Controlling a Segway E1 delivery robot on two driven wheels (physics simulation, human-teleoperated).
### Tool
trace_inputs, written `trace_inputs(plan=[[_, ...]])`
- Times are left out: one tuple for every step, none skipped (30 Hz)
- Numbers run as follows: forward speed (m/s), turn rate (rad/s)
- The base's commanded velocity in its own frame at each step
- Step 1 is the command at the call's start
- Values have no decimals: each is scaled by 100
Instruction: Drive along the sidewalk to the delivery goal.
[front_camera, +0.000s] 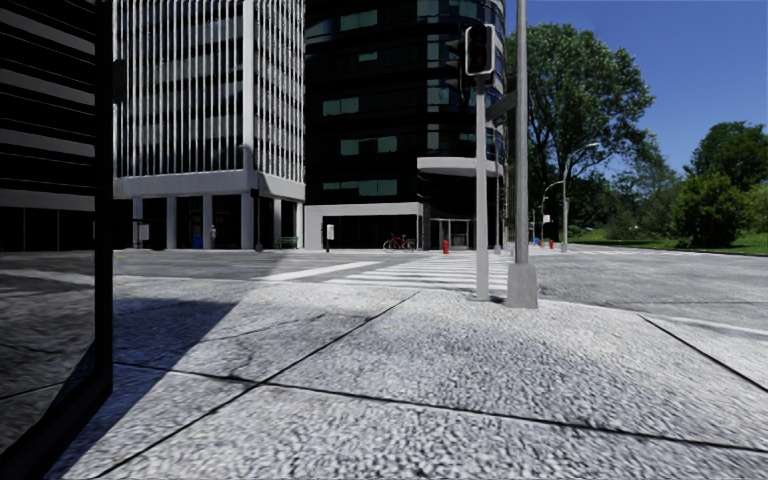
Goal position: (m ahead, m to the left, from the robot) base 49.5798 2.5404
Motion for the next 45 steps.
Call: trace_inputs(plan=[[200, 0], [200, 0], [200, 0], [200, 0], [200, 0], [200, 0], [200, 0], [200, 0], [200, 0], [200, 0], [200, 0], [200, 0], [200, 0], [200, 0], [200, 0], [200, 0], [200, 0], [200, 0], [200, 0], [200, 0], [200, 0], [200, -2], [200, -4], [200, -3], [200, 0], [200, 0], [200, 0], [200, 0], [200, 0], [200, 0], [200, 0], [200, -2], [200, -16], [200, -16], [200, -23], [200, -25], [200, -25], [200, -25], [200, -26], [200, -26], [200, -26], [200, -26], [200, -26], [200, -26], [200, -26]])
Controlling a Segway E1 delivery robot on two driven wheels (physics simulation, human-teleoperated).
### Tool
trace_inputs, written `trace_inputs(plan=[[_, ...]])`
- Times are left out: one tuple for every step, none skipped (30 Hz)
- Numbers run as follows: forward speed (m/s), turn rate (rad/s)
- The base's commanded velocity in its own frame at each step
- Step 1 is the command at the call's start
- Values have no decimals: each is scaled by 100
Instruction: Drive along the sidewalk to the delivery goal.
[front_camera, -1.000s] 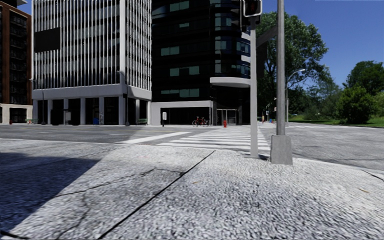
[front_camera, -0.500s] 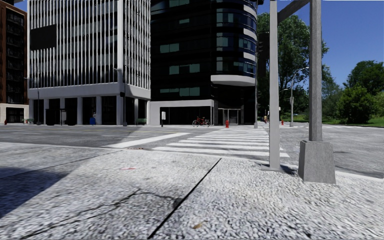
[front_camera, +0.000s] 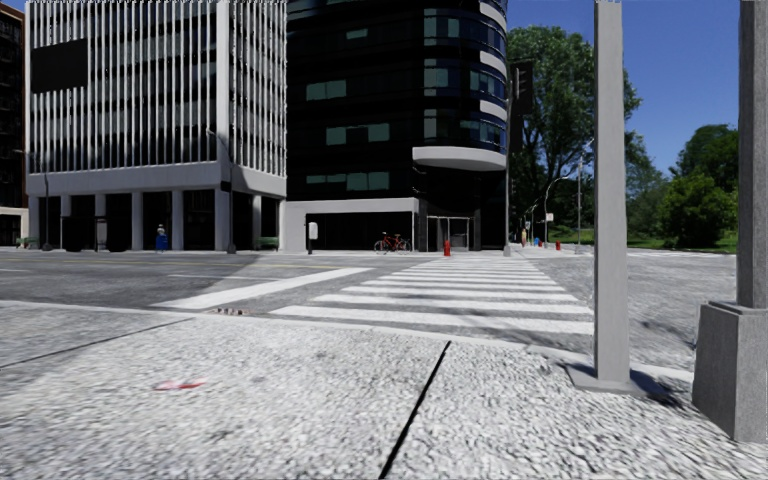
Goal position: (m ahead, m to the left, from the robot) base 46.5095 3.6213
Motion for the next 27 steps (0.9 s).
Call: trace_inputs(plan=[[200, -26], [200, -26], [200, -26], [200, -26], [200, -26], [200, -26], [200, -26], [200, -26], [200, -26], [200, -26], [200, -26], [200, -26], [200, -28], [200, -28], [200, -31], [200, -32], [200, -33], [200, -33], [200, -33], [200, -33], [200, -33], [200, -33], [200, -33], [200, -33], [200, -33], [200, -33], [200, -33]])
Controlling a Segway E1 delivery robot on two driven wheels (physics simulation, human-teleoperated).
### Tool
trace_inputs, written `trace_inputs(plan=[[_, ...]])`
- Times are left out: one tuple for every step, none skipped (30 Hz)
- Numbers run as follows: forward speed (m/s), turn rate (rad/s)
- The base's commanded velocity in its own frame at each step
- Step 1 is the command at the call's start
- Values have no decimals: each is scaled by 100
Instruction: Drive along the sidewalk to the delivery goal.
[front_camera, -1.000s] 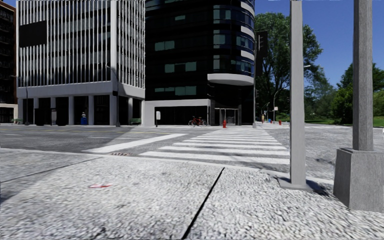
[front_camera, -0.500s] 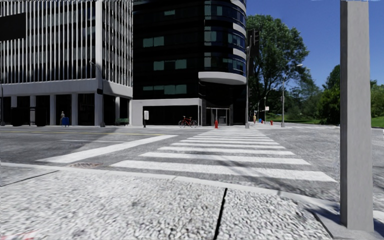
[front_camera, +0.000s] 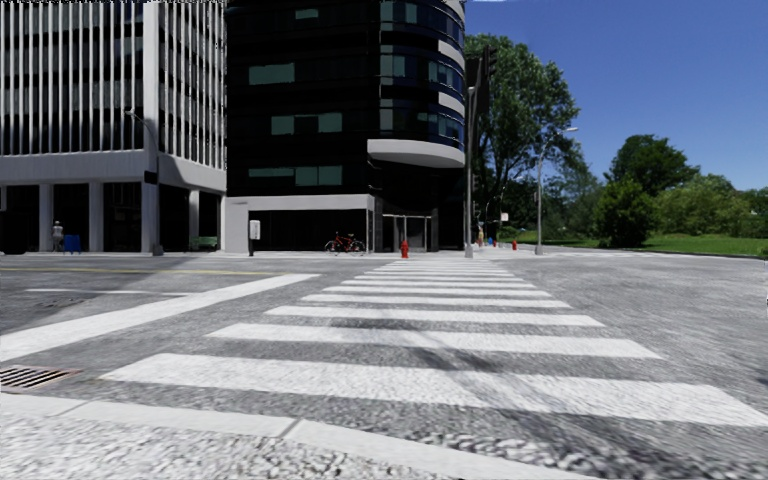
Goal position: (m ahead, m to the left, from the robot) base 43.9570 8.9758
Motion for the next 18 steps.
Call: trace_inputs(plan=[[200, -33], [200, -33], [200, -33], [200, -33], [200, -33], [200, -33], [200, -33], [200, -33], [200, -33], [200, -33], [200, -33], [200, -33], [200, -31], [200, -12], [200, -12], [200, 0], [200, 0], [200, 0]])
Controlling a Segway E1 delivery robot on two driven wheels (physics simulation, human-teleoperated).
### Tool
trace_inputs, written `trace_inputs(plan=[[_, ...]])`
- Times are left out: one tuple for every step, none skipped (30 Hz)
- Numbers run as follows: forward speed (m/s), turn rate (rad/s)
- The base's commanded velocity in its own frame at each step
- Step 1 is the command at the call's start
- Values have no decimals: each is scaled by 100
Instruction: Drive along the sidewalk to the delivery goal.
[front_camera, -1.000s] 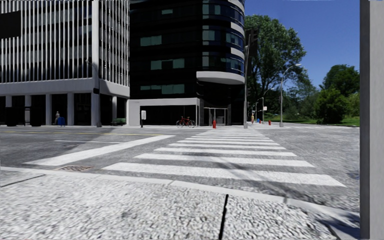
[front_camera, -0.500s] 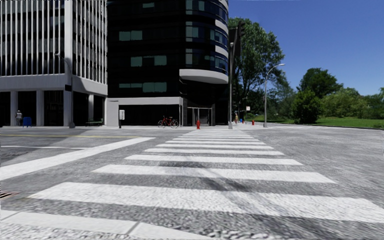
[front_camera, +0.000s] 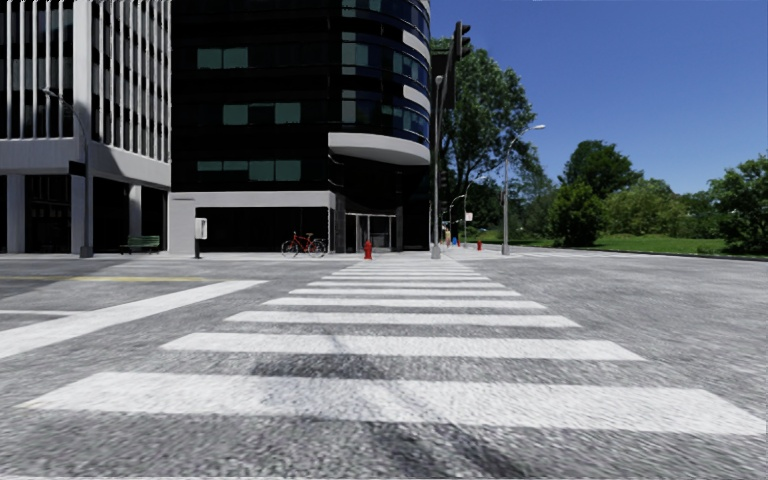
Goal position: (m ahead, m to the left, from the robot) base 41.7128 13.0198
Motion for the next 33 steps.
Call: trace_inputs(plan=[[200, 0], [200, 0], [200, 0], [200, 0], [200, 0], [200, 0], [200, 0], [200, 0], [200, 0], [200, 0], [200, 0], [200, 0], [200, 0], [200, -15], [200, -23], [200, -28], [200, -28], [200, -31], [200, -36], [200, -36], [200, -39], [200, -41], [200, -41], [200, -41], [200, -41], [200, -42], [200, -43], [200, -43], [200, -43], [200, -42], [200, -17], [200, -17], [200, 0]])
